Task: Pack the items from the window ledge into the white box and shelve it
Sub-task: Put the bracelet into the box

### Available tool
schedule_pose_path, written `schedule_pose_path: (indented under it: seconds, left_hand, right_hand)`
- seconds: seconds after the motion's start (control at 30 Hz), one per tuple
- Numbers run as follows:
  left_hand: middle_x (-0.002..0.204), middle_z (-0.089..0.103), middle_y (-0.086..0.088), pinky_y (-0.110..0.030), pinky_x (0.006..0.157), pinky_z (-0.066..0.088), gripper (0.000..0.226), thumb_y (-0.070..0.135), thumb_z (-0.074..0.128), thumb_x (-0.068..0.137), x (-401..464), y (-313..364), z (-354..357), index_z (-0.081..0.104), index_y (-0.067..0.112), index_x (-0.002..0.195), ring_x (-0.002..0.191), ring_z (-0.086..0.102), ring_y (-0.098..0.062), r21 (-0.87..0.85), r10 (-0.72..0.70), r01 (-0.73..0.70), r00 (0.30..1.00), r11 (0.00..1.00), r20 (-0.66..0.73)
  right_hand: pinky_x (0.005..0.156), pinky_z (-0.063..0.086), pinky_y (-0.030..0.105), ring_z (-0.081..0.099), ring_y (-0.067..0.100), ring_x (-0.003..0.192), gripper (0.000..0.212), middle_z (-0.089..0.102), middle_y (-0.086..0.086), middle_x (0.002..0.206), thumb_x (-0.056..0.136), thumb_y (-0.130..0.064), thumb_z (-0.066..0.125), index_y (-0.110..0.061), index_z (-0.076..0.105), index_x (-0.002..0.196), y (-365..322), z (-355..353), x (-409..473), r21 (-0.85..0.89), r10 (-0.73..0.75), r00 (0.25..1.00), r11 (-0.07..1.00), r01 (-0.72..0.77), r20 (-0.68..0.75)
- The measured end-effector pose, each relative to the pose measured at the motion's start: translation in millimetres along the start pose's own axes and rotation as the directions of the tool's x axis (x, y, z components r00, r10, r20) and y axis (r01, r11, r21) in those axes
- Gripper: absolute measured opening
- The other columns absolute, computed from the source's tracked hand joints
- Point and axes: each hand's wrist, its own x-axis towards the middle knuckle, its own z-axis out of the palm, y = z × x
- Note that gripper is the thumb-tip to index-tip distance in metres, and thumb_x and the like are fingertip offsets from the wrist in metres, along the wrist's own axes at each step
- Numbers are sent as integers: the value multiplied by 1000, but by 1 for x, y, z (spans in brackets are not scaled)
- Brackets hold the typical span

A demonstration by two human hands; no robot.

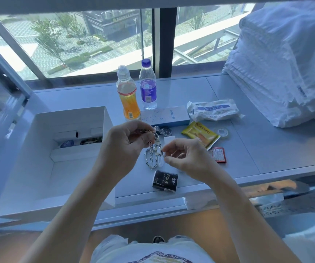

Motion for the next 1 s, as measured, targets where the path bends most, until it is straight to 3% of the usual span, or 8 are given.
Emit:
schedule_pose_path:
  seconds: [0.07, 0.17, 0.23, 0.3, 0.43, 0.5, 0.6, 1.0]
  left_hand:
    - [83, 77, 2, -38, 82, 64, 15, 5, 73, 92, -1, 2, 1, 77, 19, 94, 82, 77, -17, 0, 10, -10, 1000, 1000, 15]
    - [86, 77, 2, -47, 85, 63, 16, 8, 73, 93, -2, 5, 1, 76, 24, 94, 85, 77, -19, 12, 19, -19, 999, 1000, 42]
    - [87, 77, 1, -49, 85, 62, 15, 9, 73, 93, -4, 7, 1, 76, 24, 95, 85, 76, -20, 18, 25, -26, 998, 999, 56]
    - [87, 77, 1, -49, 85, 62, 15, 9, 73, 93, -5, 9, 1, 76, 23, 94, 84, 76, -20, 25, 25, -27, 998, 999, 62]
    - [86, 77, 1, -50, 83, 61, 15, 7, 74, 92, -7, 12, -3, 75, 22, 94, 81, 76, -20, 44, 29, -33, 996, 998, 83]
    - [86, 77, 2, -48, 84, 62, 15, 9, 74, 92, -7, 12, -10, 75, 24, 94, 81, 76, -17, 69, 33, -39, 996, 997, 78]
    - [87, 78, 4, -50, 85, 61, 16, 14, 75, 92, -8, 7, -26, 75, 30, 94, 83, 76, -18, 116, 41, -47, 998, 992, 54]
    - [85, 77, 16, -27, 87, 58, 12, 20, 79, 87, -21, -5, -93, 78, 32, 88, 83, 74, -5, 303, 54, -70, 997, 950, 63]
  right_hand:
    - [71, 51, 13, 68, -2, 76, 21, 75, -14, 88, 83, -26, 82, -40, 74, 97, -1, 5, 0, -8, 8, 1000, 1000, -8, 17]
    - [87, 51, 22, 65, -6, 109, 51, 70, -27, 112, 75, -46, 86, -60, 63, 117, -3, 11, -1, -42, 11, 1000, 999, -11, 17]
    - [100, 49, 29, 56, -7, 125, 74, 64, -31, 128, 70, -55, 88, -56, 54, 136, -5, 16, 0, -67, -6, 999, 998, 9, 34]
    - [108, 48, 35, 56, -3, 129, 74, 64, -30, 132, 73, -57, 87, -52, 54, 139, -8, 22, 1, -50, -21, 996, 998, 26, 90]
    - [103, 55, 42, 73, 12, 110, 38, 78, -8, 112, 85, -34, 85, -29, 73, 120, -10, 34, 0, 197, -54, 990, 980, 28, 128]
    - [95, 59, 55, 77, 24, 93, 25, 80, 6, 97, 88, -26, 82, -17, 76, 110, -8, 36, -1, 303, -20, 993, 953, -16, 115]
    - [83, 56, 68, 75, 28, 77, 17, 79, 12, 88, 90, -22, 78, -11, 75, 102, -8, 35, 0, 313, -11, 993, 949, -28, 121]
    - [72, 58, 41, 65, 21, 66, 10, 75, 15, 81, 93, -6, 75, -6, 79, 102, -42, 33, 8, 248, -82, 995, 967, 66, 55]
